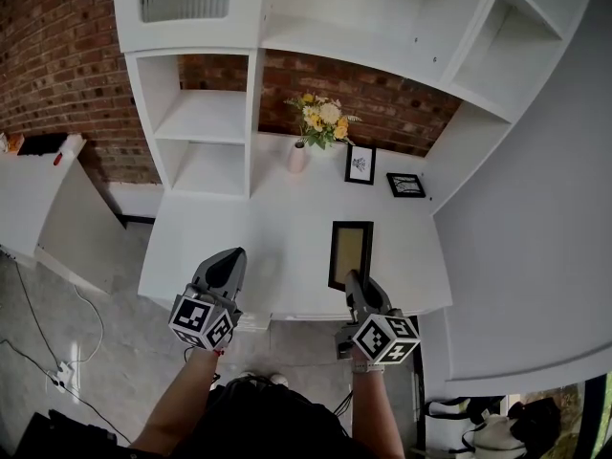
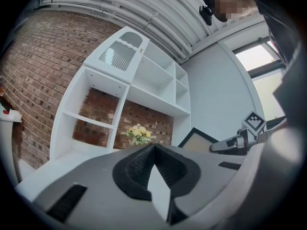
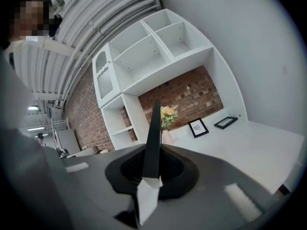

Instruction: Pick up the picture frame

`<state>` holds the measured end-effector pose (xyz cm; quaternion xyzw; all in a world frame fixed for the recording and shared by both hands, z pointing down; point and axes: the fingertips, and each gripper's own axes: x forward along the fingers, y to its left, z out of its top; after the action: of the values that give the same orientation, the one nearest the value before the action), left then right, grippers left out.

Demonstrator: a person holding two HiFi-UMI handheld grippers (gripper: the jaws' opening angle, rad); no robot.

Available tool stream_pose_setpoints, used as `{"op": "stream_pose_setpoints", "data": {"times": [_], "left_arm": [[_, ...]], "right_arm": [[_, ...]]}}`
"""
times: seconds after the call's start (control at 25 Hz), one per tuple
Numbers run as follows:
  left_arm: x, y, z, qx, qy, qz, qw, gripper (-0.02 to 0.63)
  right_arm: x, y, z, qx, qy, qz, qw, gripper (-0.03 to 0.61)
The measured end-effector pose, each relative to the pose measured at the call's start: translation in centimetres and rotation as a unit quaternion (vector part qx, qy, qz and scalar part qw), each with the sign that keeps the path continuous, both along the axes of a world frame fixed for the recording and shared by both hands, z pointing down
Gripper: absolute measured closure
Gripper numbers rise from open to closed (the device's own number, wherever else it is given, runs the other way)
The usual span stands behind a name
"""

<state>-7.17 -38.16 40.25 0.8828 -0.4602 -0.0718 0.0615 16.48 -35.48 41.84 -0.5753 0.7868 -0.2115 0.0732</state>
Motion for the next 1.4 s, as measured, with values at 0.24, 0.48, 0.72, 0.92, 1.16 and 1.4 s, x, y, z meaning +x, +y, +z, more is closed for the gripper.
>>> {"op": "stream_pose_setpoints", "data": {"times": [0.24,0.48,0.72,0.92,1.16,1.4], "left_arm": [[-0.3,-0.3,-0.5,0.007,0.001,-0.004,1.0,0.611],[-0.2,-0.7,-1.1,0.015,0.003,-0.004,0.9999,0.611],[-0.6,-1.3,-1.5,0.022,0.004,-0.013,0.9997,0.611],[-0.5,-1.5,-1.5,0.022,0.007,-0.011,0.9997,0.611],[0.1,-1.6,-1.6,0.023,0.004,-0.006,0.9997,0.611],[0.2,-1.1,-1.0,0.016,-0.002,-0.005,0.9999,0.611]], "right_arm": [[-0.3,-0.4,-1.4,0.034,0.032,0.008,0.999,0.543],[-0.3,-0.8,-2.5,0.051,0.063,0.019,0.997,0.543],[0.1,-1.0,-3.0,0.057,0.071,0.027,0.996,0.543],[0.3,-1.1,-3.1,0.061,0.075,0.03,0.995,0.543],[0.5,-1.2,-3.3,0.067,0.077,0.036,0.994,0.544],[0.5,-0.8,-2.5,0.062,0.074,0.036,0.995,0.545]]}}
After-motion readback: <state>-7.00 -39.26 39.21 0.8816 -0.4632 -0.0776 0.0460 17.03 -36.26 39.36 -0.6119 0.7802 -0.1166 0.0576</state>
